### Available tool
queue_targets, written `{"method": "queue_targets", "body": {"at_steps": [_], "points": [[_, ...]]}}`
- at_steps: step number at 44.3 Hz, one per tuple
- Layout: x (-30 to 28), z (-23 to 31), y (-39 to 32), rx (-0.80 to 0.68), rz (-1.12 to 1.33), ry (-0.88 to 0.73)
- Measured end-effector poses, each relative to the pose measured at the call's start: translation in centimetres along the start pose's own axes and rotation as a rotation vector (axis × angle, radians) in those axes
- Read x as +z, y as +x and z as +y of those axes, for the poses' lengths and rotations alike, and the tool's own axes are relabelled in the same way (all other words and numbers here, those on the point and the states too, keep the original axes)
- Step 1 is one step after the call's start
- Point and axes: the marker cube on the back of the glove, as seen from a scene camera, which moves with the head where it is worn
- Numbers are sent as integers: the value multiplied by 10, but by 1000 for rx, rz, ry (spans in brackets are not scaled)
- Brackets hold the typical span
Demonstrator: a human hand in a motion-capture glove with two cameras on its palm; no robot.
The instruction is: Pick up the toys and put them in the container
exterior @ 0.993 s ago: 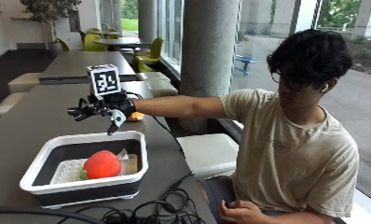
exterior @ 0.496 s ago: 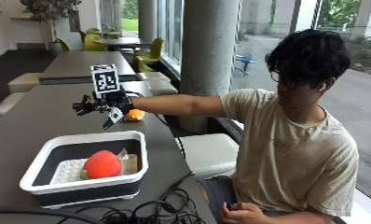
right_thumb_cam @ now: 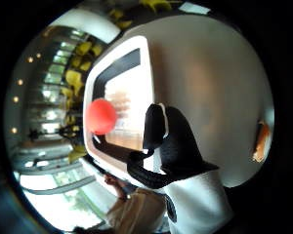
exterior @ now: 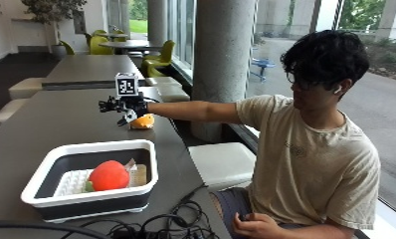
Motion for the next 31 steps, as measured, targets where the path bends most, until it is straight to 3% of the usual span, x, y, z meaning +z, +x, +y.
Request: {"method": "queue_targets", "body": {"at_steps": [5, 10, 14, 21, 31], "points": [[10, 6, 18, -67, -167, -14], [15, 14, 65, 70, 30, -28], [20, 19, 82, 92, 79, -36], [8, 29, 24, 7, 67, -23], [13, 30, 26, 27, 56, -18]]}}
